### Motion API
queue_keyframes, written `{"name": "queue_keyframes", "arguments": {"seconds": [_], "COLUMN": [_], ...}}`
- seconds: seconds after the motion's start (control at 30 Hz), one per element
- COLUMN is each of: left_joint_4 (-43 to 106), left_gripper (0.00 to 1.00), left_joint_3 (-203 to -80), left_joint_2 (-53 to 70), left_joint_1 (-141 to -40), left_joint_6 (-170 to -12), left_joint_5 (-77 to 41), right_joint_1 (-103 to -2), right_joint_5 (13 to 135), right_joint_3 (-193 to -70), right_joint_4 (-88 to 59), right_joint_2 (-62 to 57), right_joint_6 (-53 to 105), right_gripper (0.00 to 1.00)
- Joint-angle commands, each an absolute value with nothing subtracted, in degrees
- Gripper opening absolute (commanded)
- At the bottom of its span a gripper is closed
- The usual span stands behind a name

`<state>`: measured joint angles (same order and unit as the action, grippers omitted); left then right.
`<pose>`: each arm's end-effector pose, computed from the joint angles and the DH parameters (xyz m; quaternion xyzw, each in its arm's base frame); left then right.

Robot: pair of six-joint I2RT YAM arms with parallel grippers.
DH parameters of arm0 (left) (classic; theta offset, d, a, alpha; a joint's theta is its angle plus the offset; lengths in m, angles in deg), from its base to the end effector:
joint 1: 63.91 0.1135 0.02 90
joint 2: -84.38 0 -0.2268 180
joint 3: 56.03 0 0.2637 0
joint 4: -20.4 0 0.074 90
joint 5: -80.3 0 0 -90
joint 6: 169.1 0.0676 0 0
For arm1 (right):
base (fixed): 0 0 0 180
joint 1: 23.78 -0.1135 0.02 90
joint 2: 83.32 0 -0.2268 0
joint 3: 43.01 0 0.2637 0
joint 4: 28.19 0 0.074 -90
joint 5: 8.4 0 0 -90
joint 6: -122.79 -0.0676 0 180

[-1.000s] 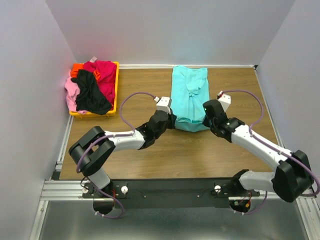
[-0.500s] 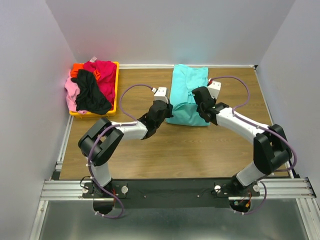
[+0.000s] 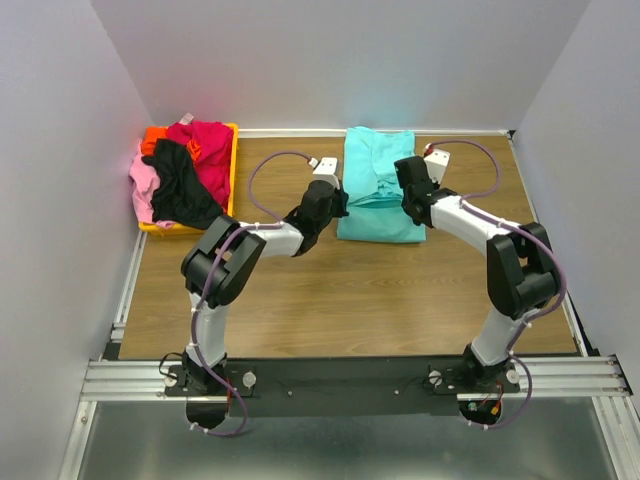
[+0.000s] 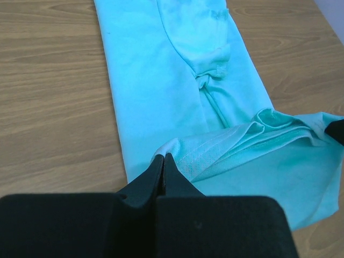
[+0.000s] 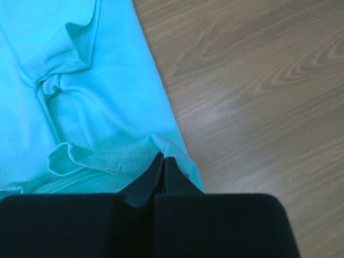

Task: Fold and stack the t-shirts
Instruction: Fold the tshirt

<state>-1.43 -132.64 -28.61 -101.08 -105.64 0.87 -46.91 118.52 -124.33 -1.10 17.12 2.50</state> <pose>0.3715 -0.2661 0.1306 0.0168 0.7894 -0.2597 0.5560 0.3827 0.1193 0.1577 0.1728 0.8710 -0.1035 0.4480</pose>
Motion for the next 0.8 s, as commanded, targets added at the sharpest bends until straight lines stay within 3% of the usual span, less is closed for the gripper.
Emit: {"name": "queue_keyframes", "arguments": {"seconds": [0.0,0.63,0.7,0.73,0.77], "left_joint_4": [-2.13,0.5,0.85,0.77,0.94], "left_gripper": [0.0,0.0,0.12,0.28,0.55], "left_joint_3": [-136.41,-150.21,-152.67,-153.11,-153.2], "left_joint_2": [-31.27,-42.79,-44.28,-44.46,-44.46], "left_joint_1": [-99.95,-95.2,-94.85,-94.59,-94.58], "left_joint_6": [-103.71,-103.7,-104.05,-104.41,-104.41], "left_joint_5": [-2.49,-8.82,-12.39,-12.86,-12.69], "right_joint_1": [-44.79,-40.13,-39.42,-39.08,-38.64], "right_joint_5": [115.96,110.43,109.55,109.02,107.71], "right_joint_3": [-127.35,-140.8,-143.0,-143.79,-144.32], "right_joint_4": [-4.04,-4.57,-4.66,-4.66,-4.66], "right_joint_2": [20.47,34.53,36.12,36.64,37.43], "right_joint_6": [3.96,7.12,7.04,6.95,6.69], "right_gripper": [0.01,0.01,0.01,0.02,0.15]}}
